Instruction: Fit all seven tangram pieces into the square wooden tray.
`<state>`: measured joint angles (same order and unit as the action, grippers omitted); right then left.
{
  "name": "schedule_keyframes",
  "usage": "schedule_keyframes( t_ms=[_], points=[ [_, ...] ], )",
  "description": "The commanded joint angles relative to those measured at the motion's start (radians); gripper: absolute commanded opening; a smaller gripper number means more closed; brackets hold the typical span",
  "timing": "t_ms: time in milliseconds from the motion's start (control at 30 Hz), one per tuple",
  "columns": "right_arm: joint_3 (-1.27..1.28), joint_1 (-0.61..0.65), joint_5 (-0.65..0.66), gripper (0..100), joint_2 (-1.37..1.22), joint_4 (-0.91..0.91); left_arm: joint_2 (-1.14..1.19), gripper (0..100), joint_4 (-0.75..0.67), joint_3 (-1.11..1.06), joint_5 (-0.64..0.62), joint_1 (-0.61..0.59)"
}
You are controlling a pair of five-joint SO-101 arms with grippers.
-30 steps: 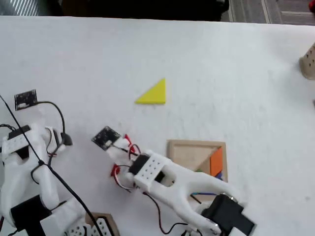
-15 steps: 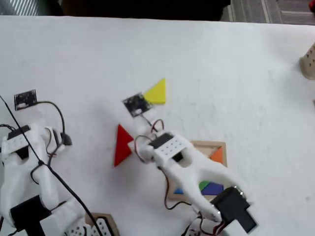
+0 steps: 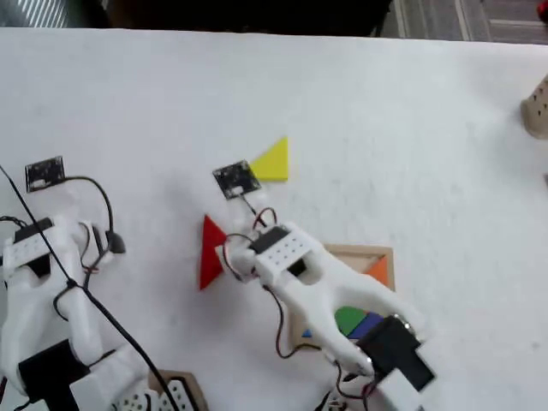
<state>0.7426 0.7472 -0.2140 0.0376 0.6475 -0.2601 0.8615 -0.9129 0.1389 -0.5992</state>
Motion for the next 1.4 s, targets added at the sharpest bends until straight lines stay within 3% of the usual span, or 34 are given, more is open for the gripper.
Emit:
schedule_keyframes(
  t_ms=[0,433,600,767,900,1033,1367],
  points=[
    [-0.216,-0.021,-0.009,1.9,-0.154,0.085,-0.041,27,-0.014,0.008,-0.002,-0.005],
    [-0.397,-0.101,-0.006,1.9,-0.176,0.133,-0.041,27,-0.014,0.008,-0.002,-0.005],
    [-0.405,-0.062,-0.014,2.9,-0.145,0.222,-0.041,27,-0.014,0.008,-0.002,-0.005],
    [-0.404,0.074,-0.072,21.4,-0.153,0.252,-0.041,27,-0.014,0.008,-0.002,-0.005],
    [-0.405,0.122,-0.124,32.3,-0.211,0.156,-0.041,27,-0.014,0.008,-0.002,-0.005],
    [-0.405,0.114,-0.121,32.7,-0.263,0.054,-0.041,27,-0.014,0.008,-0.002,-0.005],
    [-0.450,0.082,-0.123,32.7,-0.265,0.065,-0.041,27,-0.014,0.008,-0.002,-0.004]
  ],
)
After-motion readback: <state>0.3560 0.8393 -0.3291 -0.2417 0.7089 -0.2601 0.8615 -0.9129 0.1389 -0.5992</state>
